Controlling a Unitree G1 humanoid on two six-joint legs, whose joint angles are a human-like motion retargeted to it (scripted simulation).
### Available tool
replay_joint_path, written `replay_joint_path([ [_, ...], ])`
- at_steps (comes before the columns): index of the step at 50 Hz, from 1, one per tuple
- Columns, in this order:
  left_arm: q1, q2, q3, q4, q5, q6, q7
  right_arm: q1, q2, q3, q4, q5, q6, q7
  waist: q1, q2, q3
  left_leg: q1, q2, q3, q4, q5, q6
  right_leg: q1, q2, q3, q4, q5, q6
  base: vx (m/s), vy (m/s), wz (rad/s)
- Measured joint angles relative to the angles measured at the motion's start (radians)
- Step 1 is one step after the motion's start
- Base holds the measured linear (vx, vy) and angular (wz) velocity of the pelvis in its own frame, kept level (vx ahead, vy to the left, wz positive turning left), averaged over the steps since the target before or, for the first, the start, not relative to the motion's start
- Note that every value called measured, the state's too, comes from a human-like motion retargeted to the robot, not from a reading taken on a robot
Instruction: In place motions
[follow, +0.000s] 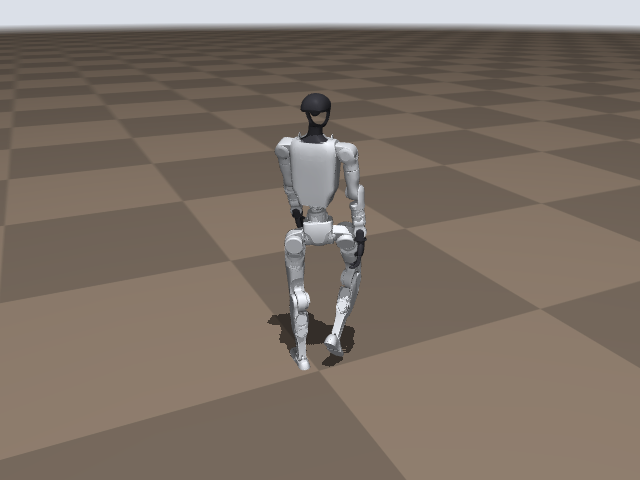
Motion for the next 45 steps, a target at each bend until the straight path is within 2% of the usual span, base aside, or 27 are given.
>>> replay_joint_path([
  [2,-0.193,0.034,-0.045,-0.199,0.058,-0.021,-0.047,0.070,-0.077,-0.069,0.092,0.104,0.045,-0.074,-0.039,0.029,0.115,-0.011,0.017,-0.002,0.010,0.001,0.023,-0.154,-0.098,-0.032,0.290,-0.081,-0.072,-0.61,0.31,0.37],
  [4,-0.348,0.079,-0.039,-0.330,0.173,-0.036,-0.036,0.155,-0.116,-0.131,0.092,0.188,0.081,-0.114,-0.120,0.059,0.196,-0.037,0.034,-0.057,0.026,-0.006,0.037,-0.278,-0.189,-0.073,0.469,-0.134,-0.139,-0.41,0.36,1.04],
  [5,-0.424,0.105,-0.026,-0.393,0.244,-0.050,-0.011,0.204,-0.132,-0.167,0.092,0.225,0.089,-0.141,-0.160,0.083,0.241,-0.056,0.056,-0.080,0.041,-0.009,0.044,-0.344,-0.207,-0.084,0.539,-0.155,-0.166,-0.26,0.32,0.83],
  [7,-0.511,0.144,-0.040,-0.483,0.284,-0.083,0.100,0.305,-0.169,-0.273,0.092,0.252,0.073,-0.194,-0.224,0.119,0.271,-0.097,0.094,-0.106,0.061,-0.007,0.051,-0.456,-0.206,-0.111,0.590,-0.190,-0.187,0.05,0.19,0.42],
  [10,-0.519,0.133,-0.065,-0.563,0.222,-0.125,0.181,0.455,-0.215,-0.379,0.092,0.336,0.042,-0.254,-0.232,0.166,0.213,-0.138,0.140,-0.099,0.088,-0.012,0.059,-0.534,-0.164,-0.135,0.559,-0.216,-0.188,0.44,-0.07,-0.20],
  [13,-0.456,0.100,-0.065,-0.609,0.154,-0.147,0.124,0.513,-0.256,-0.417,0.092,0.415,-0.018,-0.346,-0.175,0.136,0.119,-0.125,0.113,-0.044,0.089,-0.029,0.046,-0.526,-0.153,-0.069,0.501,-0.228,-0.189,0.34,-0.24,-0.74],
  [15,-0.427,0.098,-0.068,-0.617,0.136,-0.149,0.107,0.488,-0.268,-0.415,0.092,0.418,-0.042,-0.375,-0.147,0.088,0.108,-0.085,0.075,-0.004,0.063,-0.032,0.036,-0.468,-0.149,-0.039,0.449,-0.214,-0.188,-0.06,-0.20,-0.78],
  [18,-0.305,0.106,-0.072,-0.571,0.141,-0.162,0.116,0.386,-0.275,-0.355,0.092,0.332,-0.045,-0.336,-0.093,0.036,0.081,-0.011,0.021,0.074,0.006,-0.033,0.023,-0.226,-0.066,0.009,0.182,-0.170,-0.099,0.05,-0.07,-0.97],
  [21,-0.140,0.087,-0.066,-0.487,0.169,-0.148,0.112,0.294,-0.231,-0.300,0.044,0.228,-0.001,-0.222,-0.051,0.010,0.040,0.032,-0.014,0.131,-0.022,-0.040,0.010,0.027,0.030,0.061,-0.186,-0.097,-0.039,0.13,-0.06,-0.81],
  [23,0.006,0.048,-0.048,-0.408,0.199,-0.128,0.078,0.234,-0.165,-0.272,-0.030,0.141,0.009,-0.096,-0.013,-0.029,0.007,0.055,-0.064,0.161,-0.034,-0.049,0.007,0.230,0.071,0.143,-0.545,0.012,0.010,0.15,-0.11,-0.55],
  [24,0.077,0.039,-0.043,-0.363,0.207,-0.121,0.048,0.207,-0.131,-0.250,-0.068,0.094,0.008,-0.031,0.001,-0.045,-0.004,0.064,-0.084,0.169,-0.035,-0.055,0.005,0.327,0.088,0.170,-0.692,-0.116,0.035,0.08,-0.16,-0.34],
  [25,0.142,0.036,-0.042,-0.320,0.211,-0.117,0.015,0.182,-0.101,-0.225,-0.103,0.049,0.006,0.029,0.012,-0.058,-0.012,0.071,-0.097,0.173,-0.034,-0.061,0.004,0.414,0.104,0.184,-0.807,-0.343,0.058,0.03,-0.14,0.00],
  [26,0.190,0.035,-0.033,-0.264,0.222,-0.103,-0.012,0.160,-0.079,-0.186,-0.127,0.011,0.006,0.055,0.013,-0.086,-0.035,0.072,-0.130,0.167,-0.040,-0.061,0.001,0.443,0.100,0.129,-0.920,-0.351,0.025,0.02,-0.09,0.11],
  [27,0.232,0.035,-0.023,-0.199,0.237,-0.091,-0.037,0.138,-0.057,-0.148,-0.147,-0.027,0.006,0.074,0.025,-0.109,-0.065,0.068,-0.158,0.169,-0.048,-0.062,-0.003,0.458,0.082,0.101,-1.008,-0.339,0.023,0.00,0.00,0.00],
  [28,0.257,0.039,-0.012,-0.115,0.261,-0.080,-0.056,0.118,-0.038,-0.111,-0.156,-0.066,0.008,0.076,0.060,-0.123,-0.111,0.053,-0.177,0.188,-0.059,-0.061,-0.009,0.449,0.039,0.128,-1.047,-0.288,0.083,-0.04,-0.10,-0.66],
  [30,0.249,0.035,0.022,0.136,0.355,-0.050,-0.045,0.089,-0.017,-0.070,-0.169,-0.138,0.002,0.079,0.189,-0.096,-0.193,-0.005,-0.125,0.241,-0.063,-0.052,-0.030,0.396,0.010,0.195,-1.040,-0.287,0.172,-0.10,-0.18,-0.79],
  [32,0.301,0.026,0.053,0.225,0.396,0.047,0.036,0.062,-0.016,-0.054,-0.199,-0.193,-0.024,0.066,0.232,-0.108,-0.251,-0.066,-0.124,0.202,-0.061,-0.044,-0.035,0.299,0.022,0.139,-1.023,-0.279,0.107,-0.07,-0.06,0.26],
  [34,0.400,0.035,0.043,0.225,0.302,0.102,0.064,0.043,-0.011,0.000,-0.245,-0.241,-0.045,0.065,0.268,-0.138,-0.229,-0.037,-0.147,0.218,-0.073,-0.037,-0.031,0.316,0.023,0.159,-1.009,-0.288,0.090,0.11,-0.16,0.12],
  [37,0.472,0.062,0.046,0.225,0.165,0.078,0.007,0.005,0.003,0.050,-0.311,-0.273,-0.080,0.035,0.182,-0.128,-0.171,-0.015,-0.149,0.144,-0.073,-0.024,-0.027,0.390,0.030,0.080,-1.042,-0.291,0.081,-0.11,-0.16,1.13],
  [41,0.467,0.056,0.180,0.225,0.240,0.050,-0.012,-0.005,-0.004,0.093,-0.328,-0.227,-0.114,0.001,0.078,-0.092,-0.145,-0.033,-0.140,0.057,-0.059,-0.015,-0.028,0.429,0.027,-0.009,-1.061,-0.295,0.093,-0.18,0.06,1.06],
  [45,0.475,0.066,0.207,0.225,0.286,0.033,-0.012,0.035,-0.009,0.082,-0.230,-0.169,-0.073,0.023,0.144,-0.101,-0.170,-0.024,-0.146,0.078,-0.074,-0.008,-0.032,0.429,0.038,0.009,-1.066,-0.297,0.076,0.11,-0.01,-0.18],
])
